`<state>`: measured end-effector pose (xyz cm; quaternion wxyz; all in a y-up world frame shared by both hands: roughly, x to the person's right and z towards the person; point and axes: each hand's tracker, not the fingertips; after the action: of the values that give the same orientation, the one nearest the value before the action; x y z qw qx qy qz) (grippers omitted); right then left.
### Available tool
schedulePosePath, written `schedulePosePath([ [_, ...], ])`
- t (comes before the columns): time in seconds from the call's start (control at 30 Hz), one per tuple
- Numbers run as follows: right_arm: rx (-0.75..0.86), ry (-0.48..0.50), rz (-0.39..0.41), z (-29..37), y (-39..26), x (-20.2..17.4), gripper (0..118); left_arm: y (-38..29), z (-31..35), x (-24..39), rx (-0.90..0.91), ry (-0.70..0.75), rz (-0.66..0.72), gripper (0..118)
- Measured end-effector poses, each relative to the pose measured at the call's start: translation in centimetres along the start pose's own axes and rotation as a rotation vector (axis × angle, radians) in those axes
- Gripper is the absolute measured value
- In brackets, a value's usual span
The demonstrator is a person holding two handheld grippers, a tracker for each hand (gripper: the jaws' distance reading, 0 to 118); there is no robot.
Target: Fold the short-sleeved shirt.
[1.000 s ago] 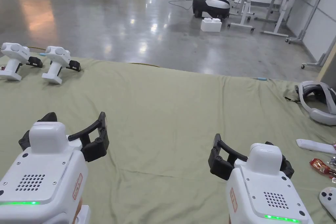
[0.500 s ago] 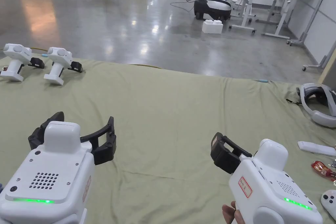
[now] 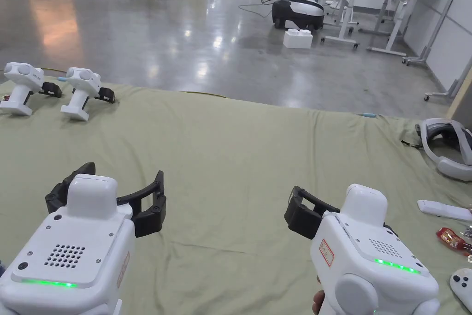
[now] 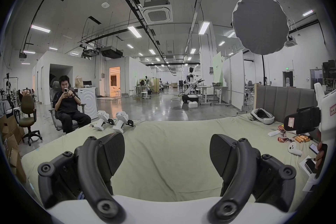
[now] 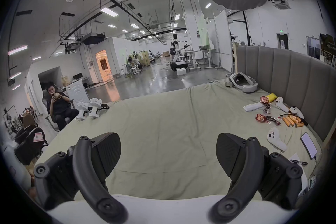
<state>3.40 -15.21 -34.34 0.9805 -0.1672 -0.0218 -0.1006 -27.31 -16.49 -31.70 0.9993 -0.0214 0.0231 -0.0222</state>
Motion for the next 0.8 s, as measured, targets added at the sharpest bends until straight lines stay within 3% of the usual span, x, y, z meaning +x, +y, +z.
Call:
schedulePosePath([
  [0.37,-0.024,-0.009,0.013,-0.7,0.3,1.4,110,-0.6,-0.2,-0.4,-0.036,-0.002,-0.002,104],
  [0.57,-0.020,-0.104,0.124,-0.9,0.0,1.1,110,-0.9,0.1,-0.4,-0.049,-0.004,-0.012,104],
  [0.8,-0.071,-0.055,0.080,-1.1,-0.2,1.4,110,-1.1,0.2,-0.4,-0.059,-0.019,-0.002,104],
])
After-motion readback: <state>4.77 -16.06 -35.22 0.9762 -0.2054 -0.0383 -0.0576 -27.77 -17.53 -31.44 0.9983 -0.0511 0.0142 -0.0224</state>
